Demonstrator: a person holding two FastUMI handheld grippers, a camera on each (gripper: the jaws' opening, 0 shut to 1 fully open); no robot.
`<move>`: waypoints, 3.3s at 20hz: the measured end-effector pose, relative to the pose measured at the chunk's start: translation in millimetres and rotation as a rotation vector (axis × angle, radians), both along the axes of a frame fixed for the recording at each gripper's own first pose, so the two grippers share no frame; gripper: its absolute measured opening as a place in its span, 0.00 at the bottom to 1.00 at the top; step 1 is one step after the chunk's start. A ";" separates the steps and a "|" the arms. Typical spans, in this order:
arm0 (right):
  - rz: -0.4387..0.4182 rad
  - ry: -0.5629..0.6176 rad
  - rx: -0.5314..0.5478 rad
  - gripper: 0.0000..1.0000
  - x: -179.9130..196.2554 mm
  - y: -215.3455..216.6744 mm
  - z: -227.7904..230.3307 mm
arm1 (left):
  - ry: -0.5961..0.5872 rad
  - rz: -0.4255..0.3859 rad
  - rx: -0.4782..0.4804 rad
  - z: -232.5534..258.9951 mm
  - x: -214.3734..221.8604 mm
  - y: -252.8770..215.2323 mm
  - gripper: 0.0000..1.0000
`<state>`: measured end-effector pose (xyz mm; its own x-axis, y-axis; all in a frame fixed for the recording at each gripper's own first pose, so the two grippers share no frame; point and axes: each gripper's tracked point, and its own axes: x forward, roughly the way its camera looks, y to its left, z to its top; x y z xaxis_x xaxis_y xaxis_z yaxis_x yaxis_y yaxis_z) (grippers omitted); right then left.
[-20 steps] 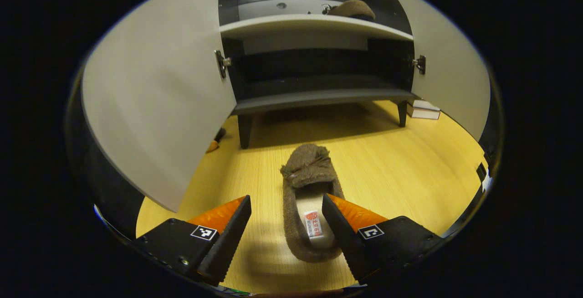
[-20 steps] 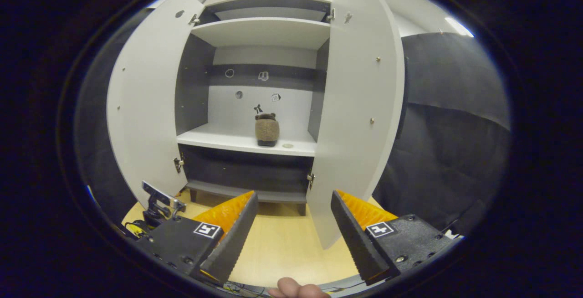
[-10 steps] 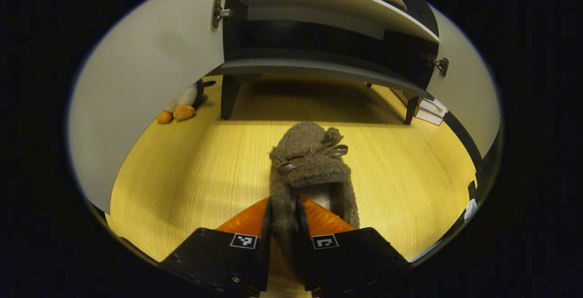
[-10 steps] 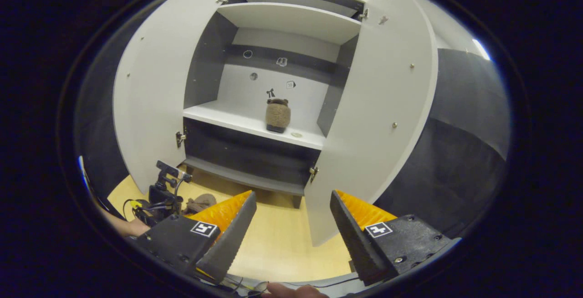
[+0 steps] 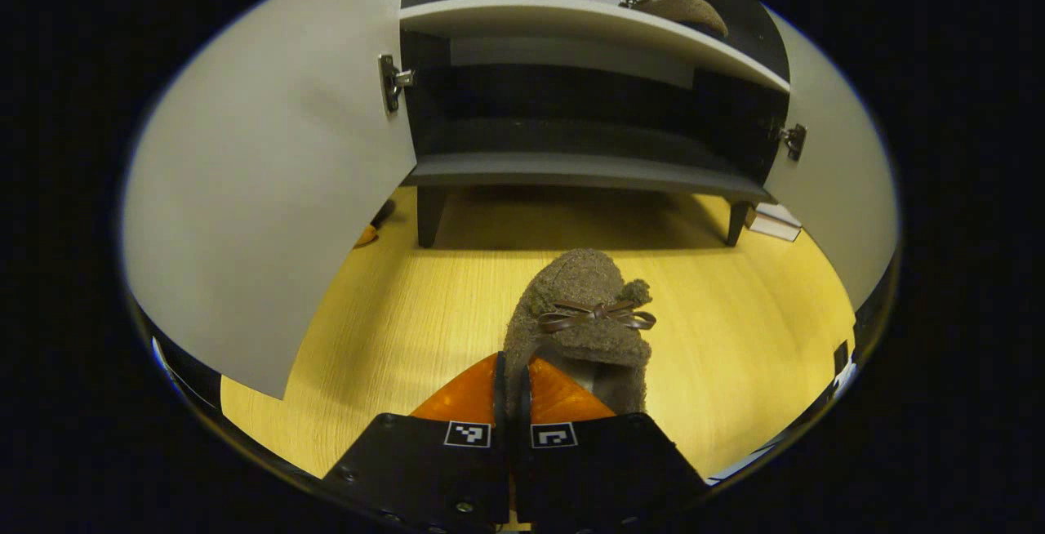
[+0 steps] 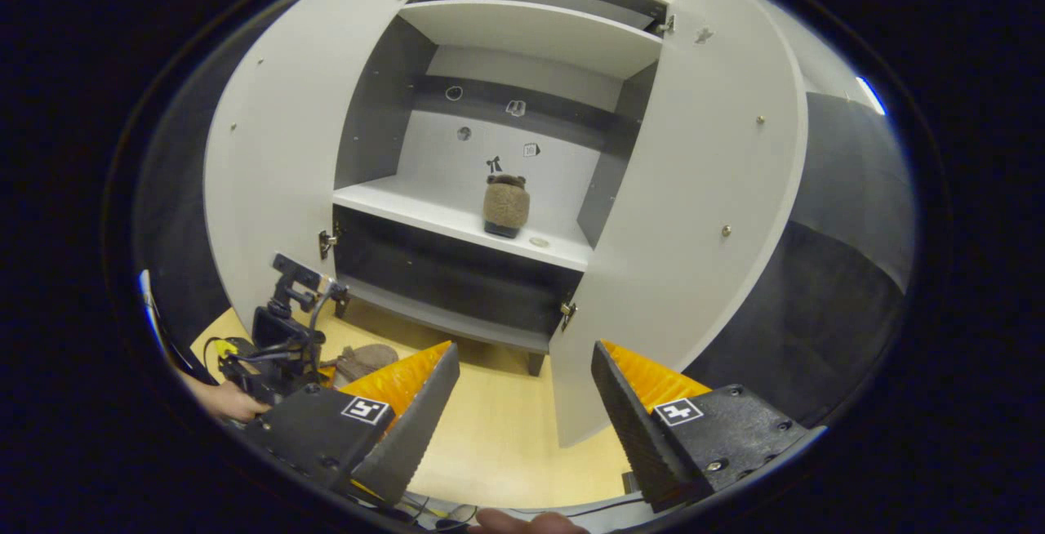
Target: Grab one shoe with the right hand and put it into the shoe cabinet, grab the other shoe with the left hand and put it into the shoe cabinet; then close the right door with the right hand and the left door with the left hand.
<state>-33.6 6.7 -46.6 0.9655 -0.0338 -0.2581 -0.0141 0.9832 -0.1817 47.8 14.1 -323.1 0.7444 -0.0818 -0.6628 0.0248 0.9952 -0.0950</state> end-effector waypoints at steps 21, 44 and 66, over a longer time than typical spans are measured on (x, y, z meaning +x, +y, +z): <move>0.128 -0.104 0.238 1.00 51.9 -18.0 36.3 | -0.331 0.190 0.079 311.9 110.5 8.8 0.04; 0.170 -0.129 0.238 1.00 45.5 -31.6 56.1 | -0.600 0.017 -0.126 398.7 199.0 -33.2 0.57; -0.230 -0.295 0.142 1.00 -34.9 -222.4 141.9 | -0.778 -0.168 -0.201 422.8 28.9 -124.1 0.95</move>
<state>-68.4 -215.7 95.2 0.9704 -0.2413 0.0117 0.2414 0.9704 -0.0067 76.6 -110.0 99.7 0.9523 -0.2953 0.0769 0.3043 0.9382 -0.1650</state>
